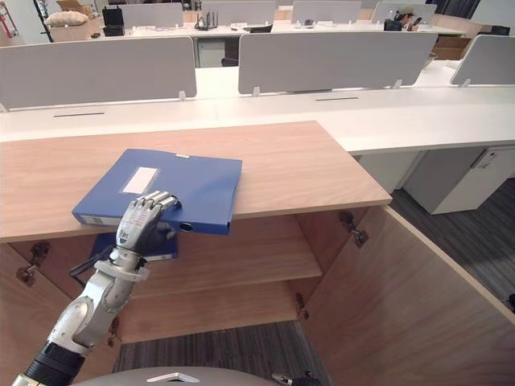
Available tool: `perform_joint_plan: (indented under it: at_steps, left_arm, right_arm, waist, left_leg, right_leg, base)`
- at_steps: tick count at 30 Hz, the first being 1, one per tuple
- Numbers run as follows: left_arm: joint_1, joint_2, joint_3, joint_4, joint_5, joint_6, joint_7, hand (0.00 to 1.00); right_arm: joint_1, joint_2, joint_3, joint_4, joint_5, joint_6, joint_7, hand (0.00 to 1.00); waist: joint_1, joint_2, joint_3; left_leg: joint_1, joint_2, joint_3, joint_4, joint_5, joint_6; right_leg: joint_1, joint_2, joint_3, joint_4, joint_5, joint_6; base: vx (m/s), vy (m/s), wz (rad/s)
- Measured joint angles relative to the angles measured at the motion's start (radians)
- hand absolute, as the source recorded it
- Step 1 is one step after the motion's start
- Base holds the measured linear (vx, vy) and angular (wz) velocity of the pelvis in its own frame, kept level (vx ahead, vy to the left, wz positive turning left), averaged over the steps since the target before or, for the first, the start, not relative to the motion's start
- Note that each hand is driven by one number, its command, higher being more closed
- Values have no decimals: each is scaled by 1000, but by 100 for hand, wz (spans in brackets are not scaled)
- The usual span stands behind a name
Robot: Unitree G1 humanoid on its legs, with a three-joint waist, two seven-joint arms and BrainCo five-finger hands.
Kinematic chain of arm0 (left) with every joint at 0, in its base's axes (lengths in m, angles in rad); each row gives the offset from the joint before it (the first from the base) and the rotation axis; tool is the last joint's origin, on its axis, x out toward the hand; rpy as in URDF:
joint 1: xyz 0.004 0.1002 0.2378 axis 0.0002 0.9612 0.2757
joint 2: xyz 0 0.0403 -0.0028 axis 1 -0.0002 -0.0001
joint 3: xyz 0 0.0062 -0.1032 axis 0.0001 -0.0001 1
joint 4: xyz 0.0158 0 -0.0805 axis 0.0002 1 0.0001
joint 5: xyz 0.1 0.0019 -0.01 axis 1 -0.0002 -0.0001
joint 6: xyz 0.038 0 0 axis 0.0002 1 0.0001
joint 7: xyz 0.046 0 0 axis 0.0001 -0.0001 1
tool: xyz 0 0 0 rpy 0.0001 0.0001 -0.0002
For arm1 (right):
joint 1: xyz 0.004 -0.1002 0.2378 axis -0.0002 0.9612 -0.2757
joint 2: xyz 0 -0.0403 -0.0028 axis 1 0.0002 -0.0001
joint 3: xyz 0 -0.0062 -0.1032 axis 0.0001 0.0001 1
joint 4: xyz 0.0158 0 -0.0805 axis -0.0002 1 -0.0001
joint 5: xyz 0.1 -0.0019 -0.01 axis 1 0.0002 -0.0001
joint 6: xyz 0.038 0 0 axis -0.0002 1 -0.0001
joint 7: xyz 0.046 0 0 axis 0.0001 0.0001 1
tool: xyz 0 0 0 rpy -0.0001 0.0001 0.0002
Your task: Walk over to the cabinet, pick up the folder, carry it to the office cabinet, place the folder inside the office cabinet, then close the office cabinet door
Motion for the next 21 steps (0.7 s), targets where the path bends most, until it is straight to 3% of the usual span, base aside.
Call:
perform_joint_plan:
  at_steps: [7, 13, 21]
  left_arm:
    - [-4, -42, 22, 4, -5, 9, 20, 100]
    - [-7, -66, 37, -23, -74, 26, 41, 100]
    - [-10, -163, 89, -241, -249, 45, 109, 100]
  right_arm:
    - [0, 2, -16, 0, 1, 0, -3, 0]
    - [0, 3, 19, -13, 23, -2, -36, 0]
    - [61, 46, 106, -394, 90, -70, -78, 0]
  waist:
    - [0, 0, -1]
    - [1, 0, -1]
    - [-5, -3, -14]
  left_leg:
    - [0, 0, 0, 0, -1, 0]
    - [-4, 0, 2, 0, -2, 0]
    - [-36, 8, 32, 1, -3, -2]
  right_leg:
    - [0, 0, 0, 0, 0, 0]
    - [-5, 0, 2, -1, 0, 0]
    - [-60, 6, 36, 18, 16, 15]
  base:
    - [0, 0, 0]
    - [0, 0, 0]
    - [18, -7, -12]
